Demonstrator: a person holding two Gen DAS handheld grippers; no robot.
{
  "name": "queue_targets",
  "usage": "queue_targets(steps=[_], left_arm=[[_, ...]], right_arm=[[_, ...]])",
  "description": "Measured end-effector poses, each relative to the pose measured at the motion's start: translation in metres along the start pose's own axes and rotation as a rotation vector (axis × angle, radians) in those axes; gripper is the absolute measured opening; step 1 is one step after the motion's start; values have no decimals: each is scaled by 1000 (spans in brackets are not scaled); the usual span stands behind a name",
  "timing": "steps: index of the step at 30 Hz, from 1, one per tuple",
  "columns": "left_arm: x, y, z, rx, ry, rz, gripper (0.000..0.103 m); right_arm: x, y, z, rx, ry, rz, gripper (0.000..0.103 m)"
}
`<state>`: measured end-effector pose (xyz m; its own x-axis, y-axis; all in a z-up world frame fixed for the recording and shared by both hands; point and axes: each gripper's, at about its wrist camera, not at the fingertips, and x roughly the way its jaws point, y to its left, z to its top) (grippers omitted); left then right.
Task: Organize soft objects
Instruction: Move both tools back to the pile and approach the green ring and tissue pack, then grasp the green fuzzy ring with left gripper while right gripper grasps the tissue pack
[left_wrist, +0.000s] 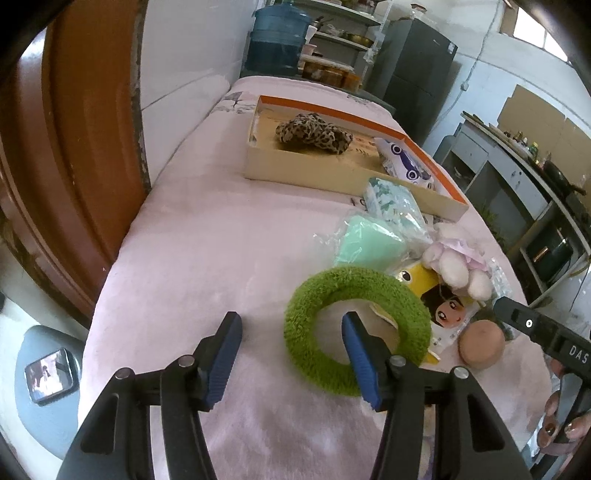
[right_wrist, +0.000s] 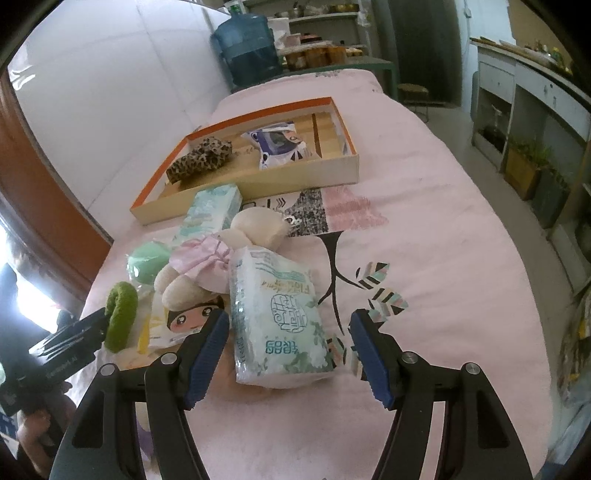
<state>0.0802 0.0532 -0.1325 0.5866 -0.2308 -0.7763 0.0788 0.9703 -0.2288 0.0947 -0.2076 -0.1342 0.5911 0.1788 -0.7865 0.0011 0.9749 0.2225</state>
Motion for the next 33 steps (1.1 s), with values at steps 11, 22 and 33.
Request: queue_targets(steps=[11,22,33], left_arm=[[1,-8,-4,56,-22,35,31],[2,-7,-5,49,-25,-9,16],[3,-8,-6,52,-31,-13,15]], right_arm=[[9,-6,0,20,21,13,70],[15,-12,-2,52,44,52,70],[14,-14,-5,67,45,106,51]])
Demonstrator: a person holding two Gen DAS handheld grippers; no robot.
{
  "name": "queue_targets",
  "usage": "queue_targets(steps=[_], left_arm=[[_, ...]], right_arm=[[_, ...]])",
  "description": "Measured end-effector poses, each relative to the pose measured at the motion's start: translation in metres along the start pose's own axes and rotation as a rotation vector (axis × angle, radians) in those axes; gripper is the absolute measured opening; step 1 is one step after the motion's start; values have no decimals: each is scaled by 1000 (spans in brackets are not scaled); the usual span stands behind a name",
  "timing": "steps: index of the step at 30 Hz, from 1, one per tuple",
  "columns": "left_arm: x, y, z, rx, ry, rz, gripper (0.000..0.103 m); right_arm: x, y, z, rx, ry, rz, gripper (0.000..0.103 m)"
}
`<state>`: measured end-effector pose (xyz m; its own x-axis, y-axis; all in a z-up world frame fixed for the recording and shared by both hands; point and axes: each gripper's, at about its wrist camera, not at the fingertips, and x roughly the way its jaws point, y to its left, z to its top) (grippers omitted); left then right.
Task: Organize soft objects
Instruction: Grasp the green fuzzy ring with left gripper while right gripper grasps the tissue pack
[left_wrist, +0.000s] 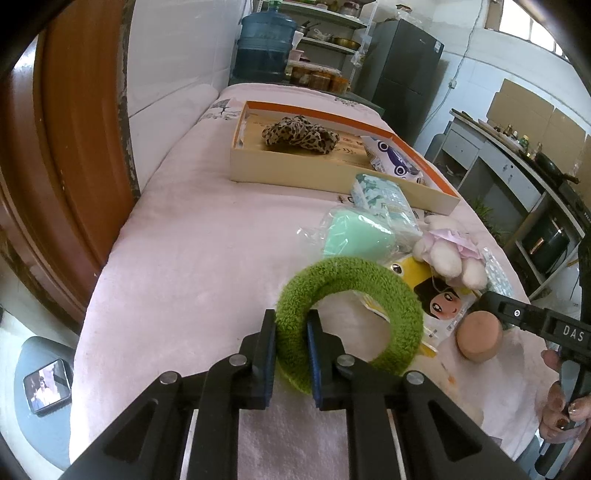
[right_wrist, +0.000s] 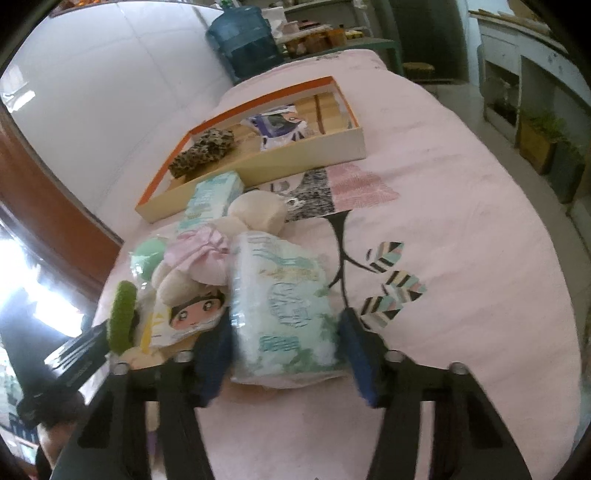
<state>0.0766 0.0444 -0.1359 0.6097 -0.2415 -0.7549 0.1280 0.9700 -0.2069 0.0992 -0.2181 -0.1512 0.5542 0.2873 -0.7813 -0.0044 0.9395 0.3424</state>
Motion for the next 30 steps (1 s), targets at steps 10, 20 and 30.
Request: queue_targets(steps=[10,20,30], left_arm=[[-1,1,-1,-12,-1,-10,14],[-8,2,1,-31,-8,-40,13],[-31,-7,10,-13,-63,-57,13]], right_arm=[[-7,9,-2,-39,-13,-1,45],[-18,14,-2,-58,-45,-6,44],[-36,19,1,-73,-88,-6,44]])
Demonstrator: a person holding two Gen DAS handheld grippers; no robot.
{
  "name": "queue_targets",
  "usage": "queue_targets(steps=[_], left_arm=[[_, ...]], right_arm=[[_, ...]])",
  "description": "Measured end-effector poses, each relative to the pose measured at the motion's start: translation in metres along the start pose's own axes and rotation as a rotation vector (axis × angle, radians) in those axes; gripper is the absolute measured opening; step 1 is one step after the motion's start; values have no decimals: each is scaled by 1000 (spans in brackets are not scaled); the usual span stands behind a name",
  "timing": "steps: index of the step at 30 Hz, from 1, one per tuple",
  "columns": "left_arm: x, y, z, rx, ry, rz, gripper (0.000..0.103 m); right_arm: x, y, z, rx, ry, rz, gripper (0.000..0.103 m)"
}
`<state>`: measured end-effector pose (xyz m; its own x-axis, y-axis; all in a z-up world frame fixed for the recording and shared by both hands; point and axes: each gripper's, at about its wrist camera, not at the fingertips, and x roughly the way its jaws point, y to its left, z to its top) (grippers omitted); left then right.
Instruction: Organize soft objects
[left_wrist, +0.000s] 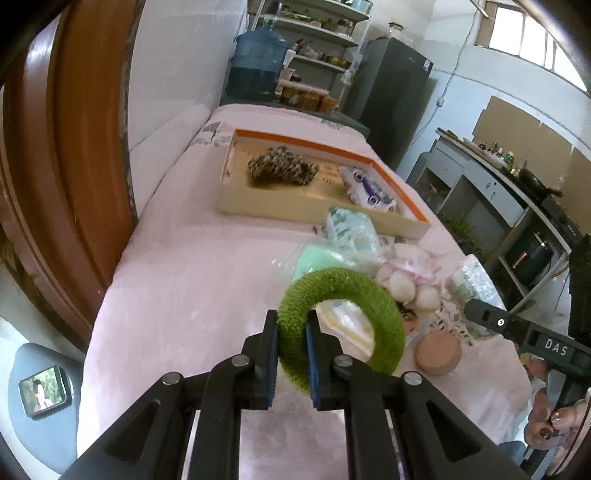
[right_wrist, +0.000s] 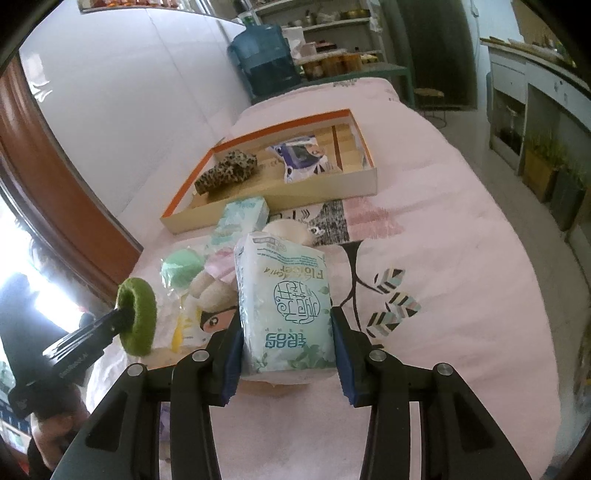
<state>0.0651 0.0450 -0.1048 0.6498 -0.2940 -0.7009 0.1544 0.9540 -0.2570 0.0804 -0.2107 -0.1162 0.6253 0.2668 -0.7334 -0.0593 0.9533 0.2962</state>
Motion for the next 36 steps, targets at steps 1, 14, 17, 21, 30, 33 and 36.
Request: queue_targets(steps=[1,14,17,21,30,33,36], left_arm=[[-2,-1,2,2,-5,-4,13],[-18,-22,29,46,-75,-47,13],[-20,-25,37,52,-92,-49,13],[-24,-28,46,54,-114,-53,13],[-28,-36,68,70,-159,-62,13],[-29,-38,74,75,-170,-57,13],[-30,-40,80,80,-180,-47,13]], right_arm=[[-2,1,1,-4,-5,-2,44],[-17,14,16,-62,-63,-15,44],[-20,17,20,-71,-76,-15,44],[-22,22,27,-83,-95,-15,44],[-20,28,42,-96,-116,-12,44],[-20,29,46,-97,-123,-11,44],[-19,30,50,-99,-130,-13,44]])
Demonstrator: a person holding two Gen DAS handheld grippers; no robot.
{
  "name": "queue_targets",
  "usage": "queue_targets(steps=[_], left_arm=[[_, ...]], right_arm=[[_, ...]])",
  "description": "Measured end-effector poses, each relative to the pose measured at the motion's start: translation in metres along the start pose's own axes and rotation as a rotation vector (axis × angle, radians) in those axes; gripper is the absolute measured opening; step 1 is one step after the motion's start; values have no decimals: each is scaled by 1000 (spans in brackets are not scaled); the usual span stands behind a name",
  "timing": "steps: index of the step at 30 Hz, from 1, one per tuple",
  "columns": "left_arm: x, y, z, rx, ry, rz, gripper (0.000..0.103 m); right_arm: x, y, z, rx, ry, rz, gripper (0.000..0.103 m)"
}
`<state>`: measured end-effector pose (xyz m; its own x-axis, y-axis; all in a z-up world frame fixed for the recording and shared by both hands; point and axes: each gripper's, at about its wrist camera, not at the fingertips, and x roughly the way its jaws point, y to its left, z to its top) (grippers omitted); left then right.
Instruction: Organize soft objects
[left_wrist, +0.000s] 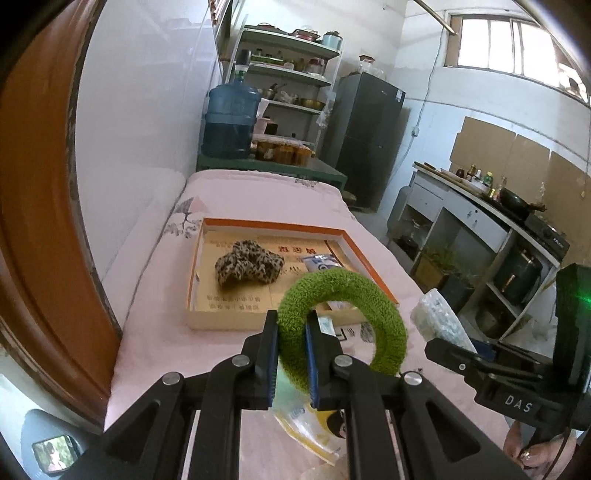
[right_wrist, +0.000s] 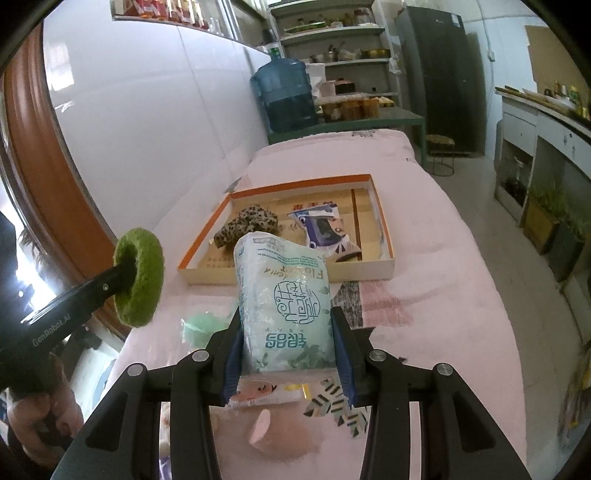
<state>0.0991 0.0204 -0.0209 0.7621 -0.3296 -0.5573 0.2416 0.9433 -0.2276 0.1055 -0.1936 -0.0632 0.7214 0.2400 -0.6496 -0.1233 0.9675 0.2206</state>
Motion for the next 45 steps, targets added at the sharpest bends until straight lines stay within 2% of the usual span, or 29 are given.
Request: queue_targets(steps=[5,13,27,45], left_arm=[[3,-4,8,23,-12,43,13],[14,0,19,19,-12,71,13],[32,4,31,22,-9,95,13],[60,12,47,25,8,104,13]], right_arm=[[2,4,7,-12,-19,-8,44],[10,7,22,-20,-30,-5,44],[26,11,44,-38,-43,4,44],[34,9,55,-38,-39,-1,44]])
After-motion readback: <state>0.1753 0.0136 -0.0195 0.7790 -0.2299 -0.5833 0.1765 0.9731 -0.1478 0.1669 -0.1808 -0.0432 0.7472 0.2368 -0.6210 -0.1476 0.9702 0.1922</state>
